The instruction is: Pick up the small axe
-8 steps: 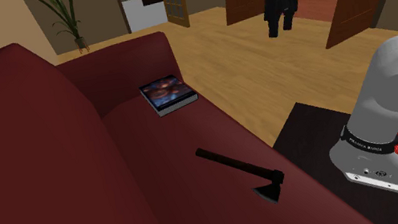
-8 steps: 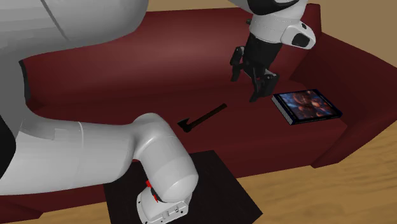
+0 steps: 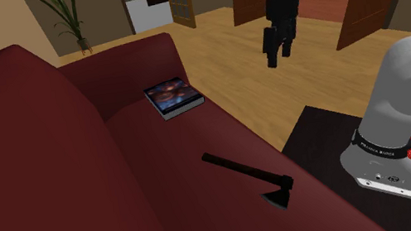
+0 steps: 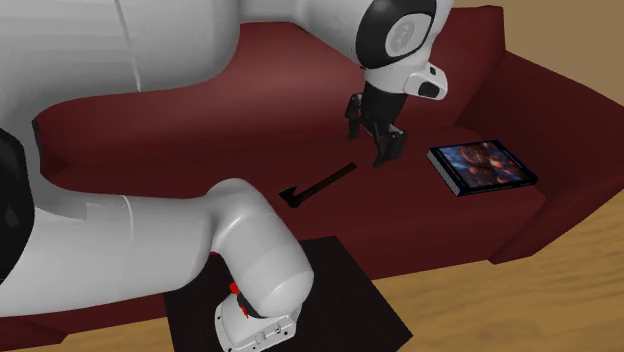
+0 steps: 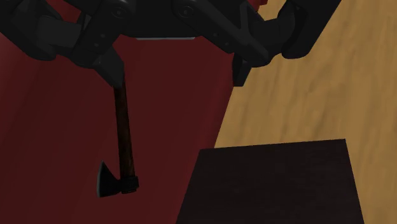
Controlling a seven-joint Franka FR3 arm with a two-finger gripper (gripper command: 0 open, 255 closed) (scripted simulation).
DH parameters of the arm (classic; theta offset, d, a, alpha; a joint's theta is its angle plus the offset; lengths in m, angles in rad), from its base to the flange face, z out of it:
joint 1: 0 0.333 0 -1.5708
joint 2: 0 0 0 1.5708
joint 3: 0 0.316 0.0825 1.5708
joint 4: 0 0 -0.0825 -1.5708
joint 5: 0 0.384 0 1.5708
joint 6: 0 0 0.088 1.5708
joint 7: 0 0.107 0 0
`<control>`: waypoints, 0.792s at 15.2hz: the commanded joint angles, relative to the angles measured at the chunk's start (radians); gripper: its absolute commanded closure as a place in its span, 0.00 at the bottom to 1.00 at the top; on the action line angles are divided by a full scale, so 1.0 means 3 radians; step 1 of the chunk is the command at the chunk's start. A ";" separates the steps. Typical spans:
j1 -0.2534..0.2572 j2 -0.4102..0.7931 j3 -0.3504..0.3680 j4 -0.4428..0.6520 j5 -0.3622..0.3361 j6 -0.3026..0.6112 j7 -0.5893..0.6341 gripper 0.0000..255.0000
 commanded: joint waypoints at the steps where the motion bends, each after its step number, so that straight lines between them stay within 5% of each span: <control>1: 0.0070 0.0037 0.0121 -0.0182 0.0075 0.0255 0.0058 0.00; 12: 0.0430 0.0794 0.0780 -0.0717 0.0421 0.1693 0.0343 0.00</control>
